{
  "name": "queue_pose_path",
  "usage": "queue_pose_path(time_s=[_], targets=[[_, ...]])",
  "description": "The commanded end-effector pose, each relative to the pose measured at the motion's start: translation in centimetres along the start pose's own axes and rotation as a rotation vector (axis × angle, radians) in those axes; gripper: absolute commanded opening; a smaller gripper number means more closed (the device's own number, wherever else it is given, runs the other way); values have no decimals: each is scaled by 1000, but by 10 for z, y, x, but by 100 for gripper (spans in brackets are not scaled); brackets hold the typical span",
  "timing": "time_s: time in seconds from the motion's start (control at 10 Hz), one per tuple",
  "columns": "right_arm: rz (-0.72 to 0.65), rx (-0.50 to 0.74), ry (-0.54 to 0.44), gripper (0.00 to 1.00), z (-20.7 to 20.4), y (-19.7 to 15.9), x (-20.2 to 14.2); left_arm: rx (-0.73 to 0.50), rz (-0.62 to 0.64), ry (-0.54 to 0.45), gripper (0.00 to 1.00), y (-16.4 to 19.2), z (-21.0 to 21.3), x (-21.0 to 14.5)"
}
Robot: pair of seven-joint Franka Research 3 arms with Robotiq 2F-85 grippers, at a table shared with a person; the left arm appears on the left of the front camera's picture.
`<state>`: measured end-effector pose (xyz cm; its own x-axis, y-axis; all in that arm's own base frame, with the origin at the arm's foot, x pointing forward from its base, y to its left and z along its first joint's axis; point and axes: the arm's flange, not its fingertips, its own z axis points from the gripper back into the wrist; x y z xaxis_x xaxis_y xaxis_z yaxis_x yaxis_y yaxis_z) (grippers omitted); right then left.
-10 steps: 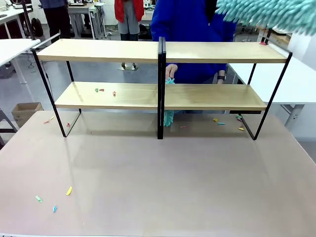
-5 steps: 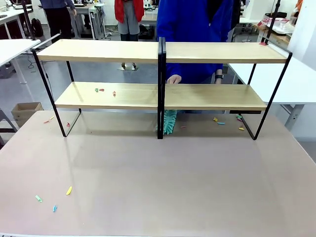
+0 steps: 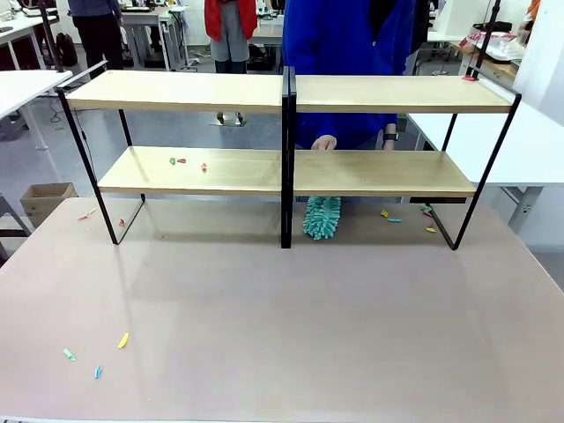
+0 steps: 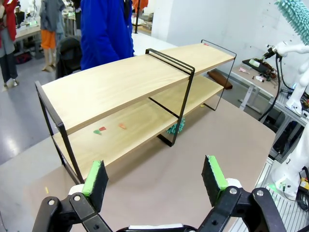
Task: Clean the shelves.
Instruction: Clean another randomly selected level of the Shelf with the Duster.
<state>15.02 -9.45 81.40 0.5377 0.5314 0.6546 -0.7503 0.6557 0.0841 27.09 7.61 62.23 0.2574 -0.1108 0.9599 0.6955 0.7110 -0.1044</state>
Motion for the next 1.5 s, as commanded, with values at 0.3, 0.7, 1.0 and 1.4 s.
queue_pose_path(time_s=[0.3, 0.7, 1.0, 1.4], targets=[[-346, -402, 317, 13, -136, -28, 156, -7, 3, -2, 100, 0, -1, 0], [-150, -322, 427, 13, -152, -19, 136, -7, 3, -2, 100, 0, -1, 0], [-233, -468, 486, 13, -206, -25, 164, -7, 3, -2, 100, 0, -1, 0], [-401, -515, 619, 13, -261, -54, 221, -7, 3, -2, 100, 0, -1, 0]])
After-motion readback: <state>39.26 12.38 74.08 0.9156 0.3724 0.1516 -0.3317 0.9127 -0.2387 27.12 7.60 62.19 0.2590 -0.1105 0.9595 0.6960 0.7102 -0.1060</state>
